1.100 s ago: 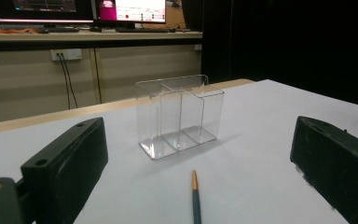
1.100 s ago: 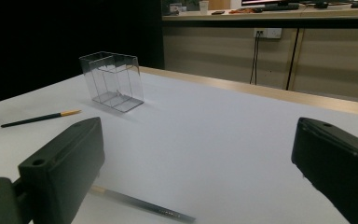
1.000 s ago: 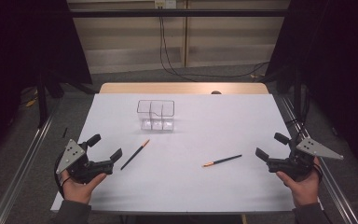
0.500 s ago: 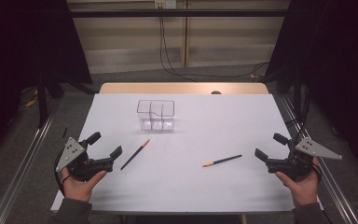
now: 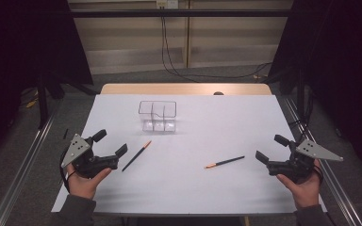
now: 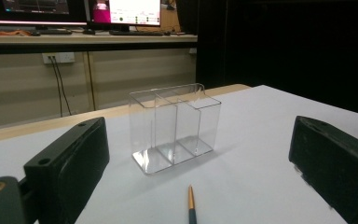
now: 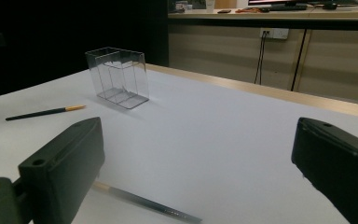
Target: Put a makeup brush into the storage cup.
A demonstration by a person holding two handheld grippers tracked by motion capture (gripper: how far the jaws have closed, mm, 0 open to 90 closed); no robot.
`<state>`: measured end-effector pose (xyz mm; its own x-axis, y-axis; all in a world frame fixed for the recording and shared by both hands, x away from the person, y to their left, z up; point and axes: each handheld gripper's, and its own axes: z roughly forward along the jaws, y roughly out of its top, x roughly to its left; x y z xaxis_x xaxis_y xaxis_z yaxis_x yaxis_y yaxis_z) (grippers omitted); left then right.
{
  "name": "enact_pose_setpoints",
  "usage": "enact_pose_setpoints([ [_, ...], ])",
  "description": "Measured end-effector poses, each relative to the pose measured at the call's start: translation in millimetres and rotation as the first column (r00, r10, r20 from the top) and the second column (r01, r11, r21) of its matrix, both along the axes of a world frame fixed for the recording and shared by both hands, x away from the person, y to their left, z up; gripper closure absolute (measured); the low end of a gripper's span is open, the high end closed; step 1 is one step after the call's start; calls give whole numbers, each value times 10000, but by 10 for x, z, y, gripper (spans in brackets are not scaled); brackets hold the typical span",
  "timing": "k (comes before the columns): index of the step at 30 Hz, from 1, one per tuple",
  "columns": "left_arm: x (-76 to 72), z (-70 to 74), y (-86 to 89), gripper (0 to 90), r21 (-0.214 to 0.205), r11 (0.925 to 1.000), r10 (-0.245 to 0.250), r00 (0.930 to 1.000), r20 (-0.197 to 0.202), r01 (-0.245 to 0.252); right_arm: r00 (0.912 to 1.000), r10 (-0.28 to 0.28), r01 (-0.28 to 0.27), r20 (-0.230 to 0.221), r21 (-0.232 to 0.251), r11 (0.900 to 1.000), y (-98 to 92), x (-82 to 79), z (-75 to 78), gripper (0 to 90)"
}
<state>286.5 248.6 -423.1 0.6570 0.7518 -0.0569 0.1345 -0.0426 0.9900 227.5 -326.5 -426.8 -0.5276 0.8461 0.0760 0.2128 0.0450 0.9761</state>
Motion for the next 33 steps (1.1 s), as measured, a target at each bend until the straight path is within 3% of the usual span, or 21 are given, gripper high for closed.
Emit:
enact_pose_setpoints([
  [20, 142, -16, -158, 50, -47, 9990, -452, 9990, 53, 452, 10000, 50, -50, 30, 65, 10000, 6, -11, -1, 18],
  [33, 264, -43, -222, 53, -377, 9987, -341, 9994, -63, 338, 9999, 154, -154, -15, -124, 9998, 19, -15, -5, 18],
])
